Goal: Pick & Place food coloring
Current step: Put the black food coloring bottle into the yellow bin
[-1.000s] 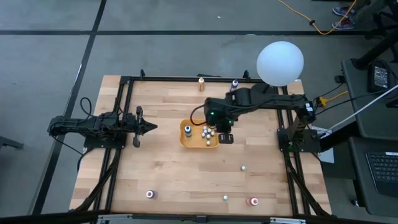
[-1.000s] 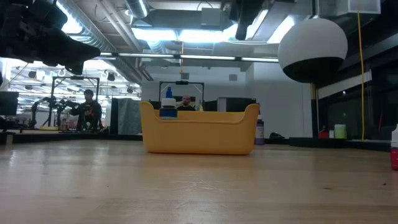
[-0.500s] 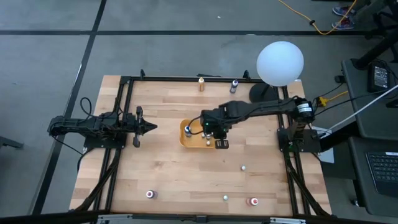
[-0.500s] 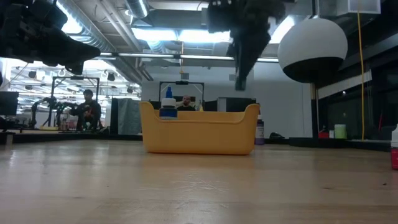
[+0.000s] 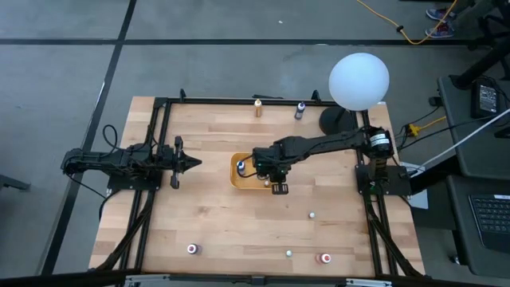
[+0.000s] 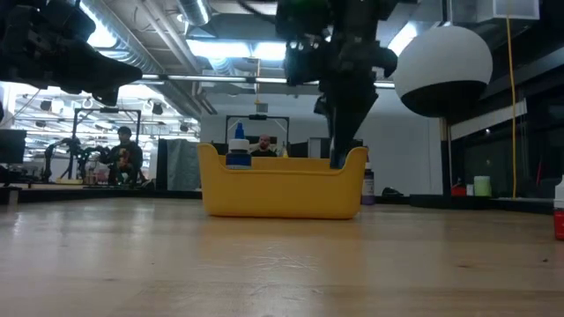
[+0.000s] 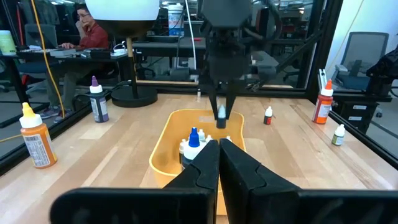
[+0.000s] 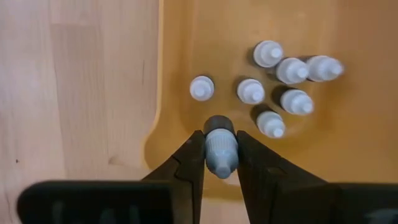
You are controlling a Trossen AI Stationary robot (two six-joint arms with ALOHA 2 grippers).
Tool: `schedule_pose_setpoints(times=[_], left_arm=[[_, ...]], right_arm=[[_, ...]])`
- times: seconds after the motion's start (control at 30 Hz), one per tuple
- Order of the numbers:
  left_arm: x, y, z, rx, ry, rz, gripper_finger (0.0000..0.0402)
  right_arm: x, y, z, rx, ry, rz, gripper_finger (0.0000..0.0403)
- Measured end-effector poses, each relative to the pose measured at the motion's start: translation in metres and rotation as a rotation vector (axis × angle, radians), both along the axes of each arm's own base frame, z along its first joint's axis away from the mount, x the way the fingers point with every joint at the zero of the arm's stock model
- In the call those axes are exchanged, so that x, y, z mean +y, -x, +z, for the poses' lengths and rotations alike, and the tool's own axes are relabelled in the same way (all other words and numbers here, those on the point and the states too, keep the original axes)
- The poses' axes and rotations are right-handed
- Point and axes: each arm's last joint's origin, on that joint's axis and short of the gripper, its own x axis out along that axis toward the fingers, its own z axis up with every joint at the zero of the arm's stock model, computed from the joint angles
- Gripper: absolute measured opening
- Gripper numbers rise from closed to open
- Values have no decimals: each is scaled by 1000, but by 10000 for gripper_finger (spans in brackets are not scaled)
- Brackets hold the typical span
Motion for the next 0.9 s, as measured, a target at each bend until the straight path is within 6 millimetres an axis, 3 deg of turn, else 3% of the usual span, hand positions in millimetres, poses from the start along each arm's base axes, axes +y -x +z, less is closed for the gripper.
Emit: schedule_pose_setpoints(times=[0.33, 0.6, 0.9], left_arm=[[0, 0, 0, 0, 0, 0, 10], [0, 0, 0, 0, 0, 0, 7], [0, 0, 0, 0, 0, 0, 8]], right_arm=[[-4, -4, -10, -2, -6, -10, 82], [-4, -10, -29, 43, -6, -11, 82], [-6, -14, -32, 20, 19, -22, 83]])
